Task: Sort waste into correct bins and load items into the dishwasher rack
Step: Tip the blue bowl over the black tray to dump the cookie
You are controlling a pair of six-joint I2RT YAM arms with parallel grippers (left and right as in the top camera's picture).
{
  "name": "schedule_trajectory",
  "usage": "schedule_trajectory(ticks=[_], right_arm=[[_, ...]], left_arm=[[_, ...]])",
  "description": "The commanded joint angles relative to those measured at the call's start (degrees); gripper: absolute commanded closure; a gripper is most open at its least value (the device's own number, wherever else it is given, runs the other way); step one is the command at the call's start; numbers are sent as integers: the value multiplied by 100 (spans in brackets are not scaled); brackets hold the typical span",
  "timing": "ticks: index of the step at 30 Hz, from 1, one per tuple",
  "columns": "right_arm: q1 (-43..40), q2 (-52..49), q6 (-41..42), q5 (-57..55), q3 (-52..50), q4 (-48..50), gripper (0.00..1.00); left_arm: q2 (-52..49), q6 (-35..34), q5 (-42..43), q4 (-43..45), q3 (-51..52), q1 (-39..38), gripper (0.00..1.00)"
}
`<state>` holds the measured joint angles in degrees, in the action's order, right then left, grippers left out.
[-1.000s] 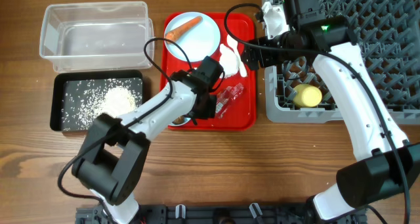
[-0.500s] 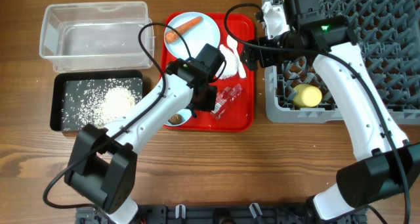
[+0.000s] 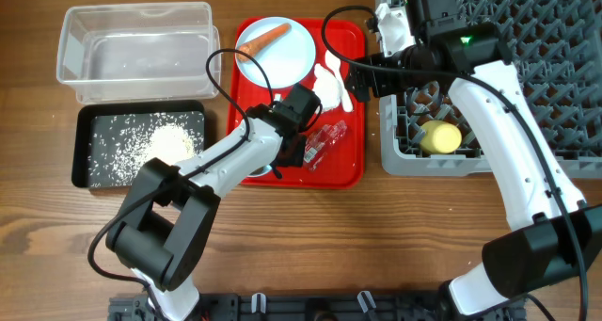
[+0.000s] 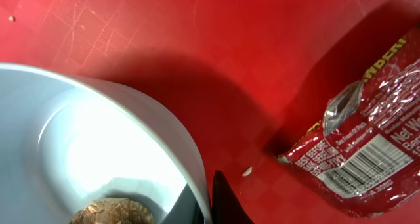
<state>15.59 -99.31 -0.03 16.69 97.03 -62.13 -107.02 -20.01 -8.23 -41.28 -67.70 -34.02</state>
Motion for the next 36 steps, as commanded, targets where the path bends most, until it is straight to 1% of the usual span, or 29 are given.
schedule_trajectory(ticks=[1,4,6,7,8,11,12,14,15,17,19,20,23,26,30,31,32,34,36], right_arm=[[7,15,2,-31,-4,11,6],[7,15,2,-28,-4,15,6],[7,15,4,-28,-4,9,6],[7,15,2,-28,-4,11,6],[7,15,2,-28,-4,11,6],[7,15,2,-31,-4,-2,6],[7,15,2,-31,-4,-20,6],[7,15,4,-31,-4,-57,6],[7,15,4,-31,-4,-72,6],[7,15,4,-28,-4,-70,6],[7,15,4,-31,-4,-70,6],[7,15,7,-31,-4,-66,6],[7,15,9,-28,-4,-48,6],[7,15,22,-28,-4,-52,6],[7,15,20,-28,-4,-48,6],[7,15,22,-28,-4,-50,6],[7,15,22,-28,-4,-57,6],[7,15,24,-28,-4,-59,6],[7,15,20,-28,-4,-63,6]], left_arm=[[345,7,22,-308,-317,17,96],[951,9,76,-636,-511,229,96],[1436,15,341,-761,-509,627,96],[1655,33,549,-855,-509,940,96],[1864,37,822,-975,-507,1473,96],[1906,483,1681,-1097,-501,2496,96],[1858,752,2326,-1086,-446,3108,96],[1775,1126,3276,-1086,-317,3978,96],[1707,1447,4000,-1067,-175,4616,96],[1589,1858,4828,-1073,-20,5313,96],[1316,2415,6196,-1019,289,6194,96],[1147,2568,6579,-1023,380,6441,96],[608,3001,7506,-1021,549,6929,96],[2,3335,8784,-1021,588,7191,96],[-111,3329,9663,-1027,588,7204,96],[-111,3305,9857,-1029,588,7204,96],[-111,3115,9857,-990,588,7208,96],[-111,3051,9857,-1047,588,7213,96],[-111,2796,9860,-1047,588,7213,96]])
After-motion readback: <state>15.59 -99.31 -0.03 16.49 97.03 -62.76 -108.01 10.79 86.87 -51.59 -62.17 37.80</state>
